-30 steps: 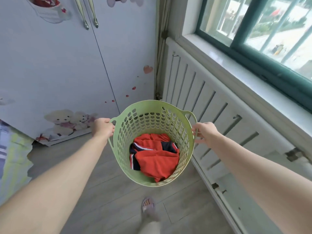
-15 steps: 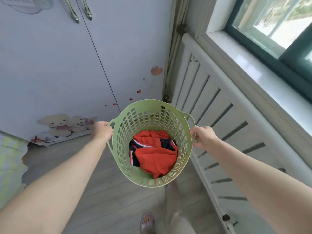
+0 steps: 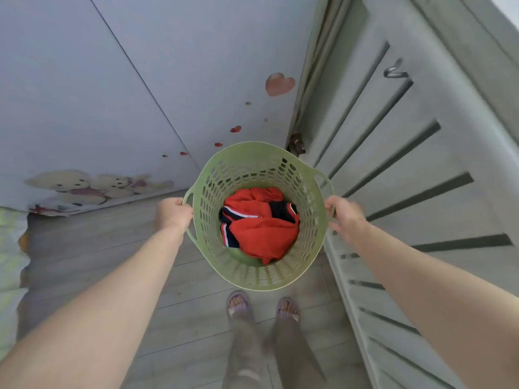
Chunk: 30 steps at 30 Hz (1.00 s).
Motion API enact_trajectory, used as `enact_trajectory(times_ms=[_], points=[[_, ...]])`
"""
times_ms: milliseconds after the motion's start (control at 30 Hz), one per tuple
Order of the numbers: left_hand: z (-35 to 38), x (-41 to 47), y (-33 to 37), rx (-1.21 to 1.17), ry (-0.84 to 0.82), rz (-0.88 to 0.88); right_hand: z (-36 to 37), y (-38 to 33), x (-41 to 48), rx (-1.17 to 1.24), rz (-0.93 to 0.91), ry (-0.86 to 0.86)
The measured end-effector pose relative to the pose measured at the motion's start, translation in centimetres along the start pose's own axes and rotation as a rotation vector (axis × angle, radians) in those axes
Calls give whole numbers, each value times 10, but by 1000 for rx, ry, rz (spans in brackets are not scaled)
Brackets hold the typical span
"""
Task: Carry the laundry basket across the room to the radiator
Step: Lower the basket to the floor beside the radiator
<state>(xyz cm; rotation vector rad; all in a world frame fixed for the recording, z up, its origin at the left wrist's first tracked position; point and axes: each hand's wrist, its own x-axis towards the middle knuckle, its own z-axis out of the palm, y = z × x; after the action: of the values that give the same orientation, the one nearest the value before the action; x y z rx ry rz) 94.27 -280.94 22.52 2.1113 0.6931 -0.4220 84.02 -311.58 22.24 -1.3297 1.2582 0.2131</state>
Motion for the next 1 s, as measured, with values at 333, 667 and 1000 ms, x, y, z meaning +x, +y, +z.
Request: enact_trajectory(times_ms=[333, 667, 1000], points=[[104, 115, -33, -13, -109, -154, 50, 36, 146, 53, 63, 157], [165, 164, -62, 53, -117, -153, 76, 63, 219, -2, 36, 184], [179, 178, -78, 100, -174, -120, 81, 69, 244, 24, -15, 232]])
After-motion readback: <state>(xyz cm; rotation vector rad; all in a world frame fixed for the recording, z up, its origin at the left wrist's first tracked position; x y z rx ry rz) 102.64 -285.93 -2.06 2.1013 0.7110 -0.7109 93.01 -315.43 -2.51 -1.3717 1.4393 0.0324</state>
